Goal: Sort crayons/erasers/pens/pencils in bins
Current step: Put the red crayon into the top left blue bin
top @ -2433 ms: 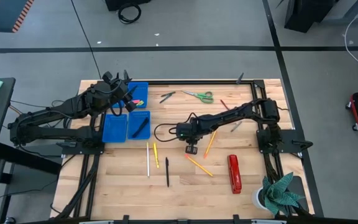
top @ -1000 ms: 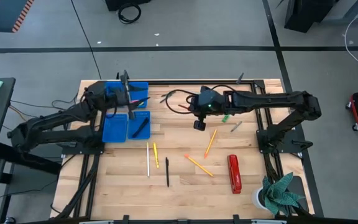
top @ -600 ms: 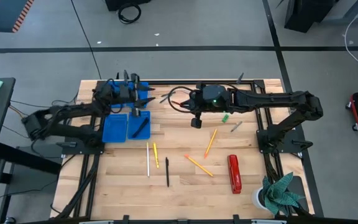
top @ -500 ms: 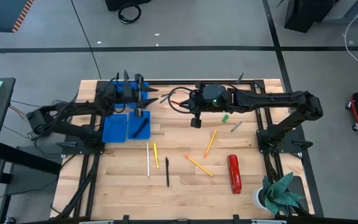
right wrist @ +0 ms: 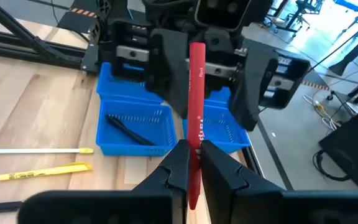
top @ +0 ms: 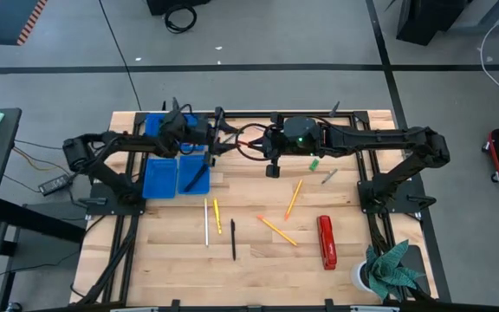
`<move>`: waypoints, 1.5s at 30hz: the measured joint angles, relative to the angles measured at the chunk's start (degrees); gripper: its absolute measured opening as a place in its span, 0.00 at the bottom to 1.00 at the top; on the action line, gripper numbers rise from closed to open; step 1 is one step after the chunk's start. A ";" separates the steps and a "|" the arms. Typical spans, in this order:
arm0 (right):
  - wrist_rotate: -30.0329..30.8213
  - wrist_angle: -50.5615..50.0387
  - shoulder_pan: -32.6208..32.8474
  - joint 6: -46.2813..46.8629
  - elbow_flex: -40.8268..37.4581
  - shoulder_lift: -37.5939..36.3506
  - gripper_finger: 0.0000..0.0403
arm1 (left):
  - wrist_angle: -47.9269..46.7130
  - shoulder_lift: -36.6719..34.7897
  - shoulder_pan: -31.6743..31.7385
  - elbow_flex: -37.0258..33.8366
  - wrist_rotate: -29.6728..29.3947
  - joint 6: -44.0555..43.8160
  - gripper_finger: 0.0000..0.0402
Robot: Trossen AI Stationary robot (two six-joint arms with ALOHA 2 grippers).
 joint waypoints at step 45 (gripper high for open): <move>0.68 -1.92 -1.21 3.77 -0.02 0.07 0.12 | -0.48 2.09 -1.90 3.40 -7.78 -4.36 0.13</move>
